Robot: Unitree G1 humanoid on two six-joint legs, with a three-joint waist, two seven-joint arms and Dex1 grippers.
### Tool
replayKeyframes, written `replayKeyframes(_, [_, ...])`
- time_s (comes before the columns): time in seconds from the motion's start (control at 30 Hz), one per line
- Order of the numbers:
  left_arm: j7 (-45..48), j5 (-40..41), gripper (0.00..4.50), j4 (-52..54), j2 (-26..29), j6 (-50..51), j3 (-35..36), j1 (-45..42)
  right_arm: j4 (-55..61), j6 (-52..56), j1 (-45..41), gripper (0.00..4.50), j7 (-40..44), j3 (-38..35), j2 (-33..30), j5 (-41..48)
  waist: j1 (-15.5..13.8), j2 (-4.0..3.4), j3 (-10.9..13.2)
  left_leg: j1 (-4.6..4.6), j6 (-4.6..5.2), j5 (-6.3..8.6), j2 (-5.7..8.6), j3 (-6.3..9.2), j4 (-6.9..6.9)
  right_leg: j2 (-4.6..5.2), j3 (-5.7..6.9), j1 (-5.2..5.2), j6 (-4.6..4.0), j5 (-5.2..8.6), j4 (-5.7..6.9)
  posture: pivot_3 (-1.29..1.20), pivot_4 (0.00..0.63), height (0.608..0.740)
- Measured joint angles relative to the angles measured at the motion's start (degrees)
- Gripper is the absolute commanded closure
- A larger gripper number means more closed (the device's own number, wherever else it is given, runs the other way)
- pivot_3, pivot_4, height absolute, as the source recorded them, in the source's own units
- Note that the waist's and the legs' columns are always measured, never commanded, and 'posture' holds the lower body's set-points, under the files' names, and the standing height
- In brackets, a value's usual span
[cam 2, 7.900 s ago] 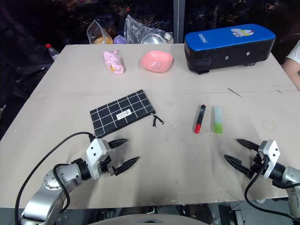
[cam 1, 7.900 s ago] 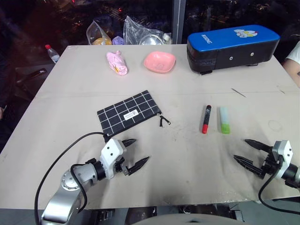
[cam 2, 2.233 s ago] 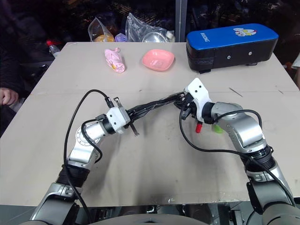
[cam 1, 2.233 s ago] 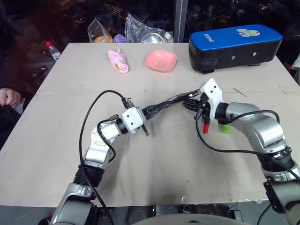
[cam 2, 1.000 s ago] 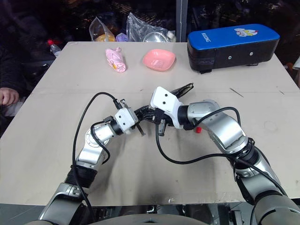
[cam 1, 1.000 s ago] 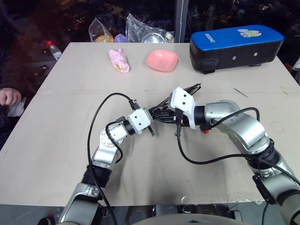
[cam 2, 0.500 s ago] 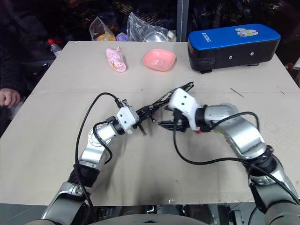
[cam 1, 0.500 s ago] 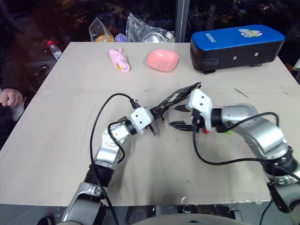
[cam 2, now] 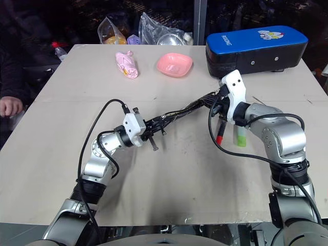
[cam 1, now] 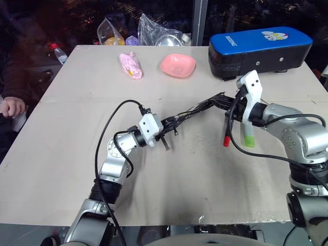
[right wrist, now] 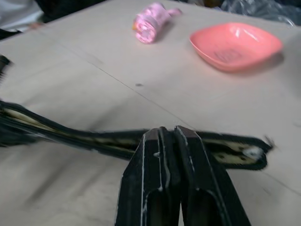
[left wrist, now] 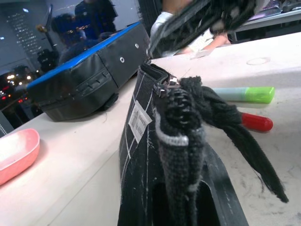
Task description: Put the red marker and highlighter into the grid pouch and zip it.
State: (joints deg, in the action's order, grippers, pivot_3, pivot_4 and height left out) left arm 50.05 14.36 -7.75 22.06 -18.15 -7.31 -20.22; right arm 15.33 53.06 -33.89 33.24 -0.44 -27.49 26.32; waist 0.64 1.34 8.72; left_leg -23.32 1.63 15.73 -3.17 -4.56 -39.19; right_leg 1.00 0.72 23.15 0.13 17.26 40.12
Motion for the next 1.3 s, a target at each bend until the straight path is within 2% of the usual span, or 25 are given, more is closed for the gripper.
replayKeyframes(0.23, [1.09,0.58,4.50,0.99,0.20,1.50,0.12,0.23,-1.98,-3.89,0.80,4.46,1.02,5.68,-1.50,-4.47,-0.02,0.00,0.00,-0.47,-0.02,-0.02,0.01,0.15,-0.02,0.00,0.13,0.36,0.01,-0.02,-0.09,0.00,0.150,0.716])
replayKeyframes(0.37, [2.77,0.95,4.50,2.76,0.58,1.65,-0.01,0.10,-5.26,-14.94,-2.33,4.46,5.73,15.93,-5.77,-13.37,0.18,-0.03,0.01,-0.45,0.04,0.02,0.03,0.13,-0.03,-0.02,0.12,0.38,0.02,-0.02,-0.08,0.00,0.150,0.716])
replayKeyframes(0.4, [3.28,0.95,4.50,2.81,0.66,1.65,-0.07,-0.10,-6.47,-18.66,-3.44,4.23,7.09,18.84,-7.08,-16.37,0.14,-0.03,0.01,-0.45,0.09,0.04,0.03,0.16,-0.03,-0.04,0.14,0.38,0.02,-0.02,-0.09,0.00,0.150,0.716])
replayKeyframes(0.43, [3.78,0.91,4.50,2.81,0.90,1.63,-0.07,-0.32,-9.26,-27.25,-4.85,3.88,9.70,23.17,-8.89,-21.98,0.11,-0.03,0.01,-0.45,0.09,0.04,0.03,0.17,-0.04,-0.04,0.15,0.38,0.02,-0.02,-0.09,0.00,0.150,0.716])
replayKeyframes(0.47, [3.79,0.91,4.50,2.81,0.90,1.63,-0.07,-0.34,-9.38,-27.58,-4.87,3.63,9.82,23.32,-8.96,-22.17,0.05,-0.03,0.01,-0.46,0.09,0.04,0.03,0.18,-0.04,-0.04,0.16,0.38,0.02,-0.02,-0.09,0.00,0.150,0.716])
replayKeyframes(0.6, [4.60,0.40,4.50,2.44,1.02,1.56,-0.06,-2.25,-13.35,-38.20,-6.54,1.68,13.20,27.09,-9.57,-28.78,-0.06,-0.03,0.01,-0.51,-0.02,-0.02,0.04,0.17,-0.06,-0.03,0.16,0.38,0.02,-0.02,-0.11,0.00,0.150,0.716])
replayKeyframes(0.73, [4.70,0.29,4.50,1.29,0.77,1.57,-0.08,-3.25,-14.69,-42.76,-7.73,0.03,13.95,27.11,-9.18,-31.96,-0.05,-0.03,0.01,-0.50,-0.04,-0.03,0.02,0.19,-0.07,-0.02,0.18,0.38,0.02,-0.02,-0.09,0.00,0.150,0.716])
replayKeyframes(0.87, [3.60,-0.93,4.50,0.32,-0.10,1.60,-0.18,-3.77,-14.39,-45.03,-7.16,0.03,13.90,25.95,-9.52,-33.41,-0.08,-0.03,0.01,-0.50,-0.04,-0.04,0.02,0.18,-0.10,-0.01,0.18,0.38,0.02,-0.02,-0.08,0.00,0.150,0.716])
replayKeyframes(0.93, [3.01,-1.35,4.50,0.26,-0.28,1.61,-0.14,-3.80,-12.63,-45.02,-5.30,0.03,13.11,23.63,-9.64,-33.28,-0.21,-0.03,0.01,-0.51,-0.04,-0.03,0.02,0.19,-0.10,-0.01,0.18,0.37,0.02,-0.02,-0.09,0.00,0.150,0.716])
replayKeyframes(1.0, [2.06,-1.70,4.50,0.25,-0.53,1.67,0.04,-3.72,-7.40,-40.63,-1.08,0.03,11.06,18.22,-8.93,-30.67,-0.45,-0.03,0.01,-0.53,-0.05,-0.03,0.02,0.20,-0.10,0.00,0.19,0.37,0.02,-0.02,-0.09,0.00,0.150,0.716])
replayKeyframes(1.1, [1.02,-1.84,4.50,0.27,-1.02,1.95,0.14,-3.15,2.68,-29.65,6.02,0.03,7.84,7.81,-6.25,-24.26,-0.99,-0.03,0.01,-0.53,-0.05,-0.03,0.00,0.27,-0.08,0.00,0.23,0.34,0.02,-0.02,-0.09,0.00,0.150,0.716])
replayKeyframes(1.13, [0.54,-1.87,4.50,0.30,-1.42,2.40,0.06,-3.03,8.55,-22.19,10.58,0.03,6.08,2.30,-4.92,-20.36,-1.30,-0.02,0.01,-0.53,-0.05,-0.04,0.00,0.27,-0.09,0.00,0.23,0.34,0.01,-0.03,-0.08,0.00,0.150,0.716])
replayKeyframes(1.27, [-0.55,-1.85,4.50,0.37,-1.57,2.87,0.27,-2.74,19.51,-7.83,21.85,0.03,1.30,-4.96,-1.24,-15.03,-1.43,-0.04,-0.02,-0.45,-0.06,-0.04,0.01,0.27,-0.13,0.00,0.22,0.29,0.01,-0.03,0.00,0.00,0.150,0.716])
replayKeyframes(1.3, [-0.96,-1.85,4.50,0.38,-1.63,2.99,0.38,-2.65,23.60,-1.59,26.46,0.03,-1.86,-6.38,2.18,-13.91,-1.39,-0.04,-0.03,-0.42,-0.06,-0.05,0.01,0.28,-0.14,0.00,0.22,0.28,0.01,-0.03,0.07,0.00,0.150,0.716])
